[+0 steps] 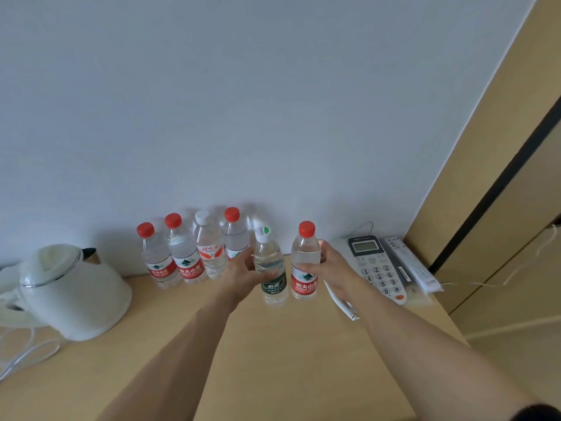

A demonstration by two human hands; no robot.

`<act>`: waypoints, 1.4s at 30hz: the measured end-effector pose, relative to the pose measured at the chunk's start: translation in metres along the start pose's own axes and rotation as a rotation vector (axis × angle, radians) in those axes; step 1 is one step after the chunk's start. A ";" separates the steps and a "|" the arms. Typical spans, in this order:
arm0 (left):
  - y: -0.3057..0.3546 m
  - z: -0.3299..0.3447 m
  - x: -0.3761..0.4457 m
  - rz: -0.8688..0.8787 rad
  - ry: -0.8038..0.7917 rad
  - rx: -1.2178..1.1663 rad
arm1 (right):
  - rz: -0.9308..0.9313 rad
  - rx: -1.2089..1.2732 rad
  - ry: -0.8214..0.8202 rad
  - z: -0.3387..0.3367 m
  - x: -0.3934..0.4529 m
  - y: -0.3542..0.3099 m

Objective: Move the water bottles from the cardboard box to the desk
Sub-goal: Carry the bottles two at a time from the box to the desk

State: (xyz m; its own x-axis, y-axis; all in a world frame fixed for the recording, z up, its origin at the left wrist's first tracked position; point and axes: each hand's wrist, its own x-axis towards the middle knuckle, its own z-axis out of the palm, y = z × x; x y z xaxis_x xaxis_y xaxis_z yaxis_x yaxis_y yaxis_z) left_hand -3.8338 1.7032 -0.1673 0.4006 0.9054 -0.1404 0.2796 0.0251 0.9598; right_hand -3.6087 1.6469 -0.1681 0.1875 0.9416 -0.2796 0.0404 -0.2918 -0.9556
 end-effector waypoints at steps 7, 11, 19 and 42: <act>-0.003 -0.002 0.018 0.003 -0.005 0.105 | -0.025 -0.123 -0.015 -0.002 0.022 -0.003; -0.004 -0.002 0.024 -0.003 0.010 0.138 | -0.030 -0.167 -0.020 0.001 0.028 -0.002; 0.008 0.002 0.029 0.000 0.010 0.326 | -0.013 -0.226 -0.011 -0.001 0.032 0.000; 0.099 -0.001 0.038 0.271 0.307 1.226 | -0.129 -0.464 0.010 -0.004 0.026 -0.033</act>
State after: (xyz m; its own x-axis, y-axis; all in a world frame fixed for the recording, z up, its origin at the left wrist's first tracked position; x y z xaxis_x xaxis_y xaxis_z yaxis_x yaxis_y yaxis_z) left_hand -3.7918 1.7405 -0.0776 0.4000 0.8844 0.2406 0.9002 -0.4284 0.0779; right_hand -3.6010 1.6806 -0.1430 0.1619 0.9740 -0.1585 0.4968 -0.2192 -0.8397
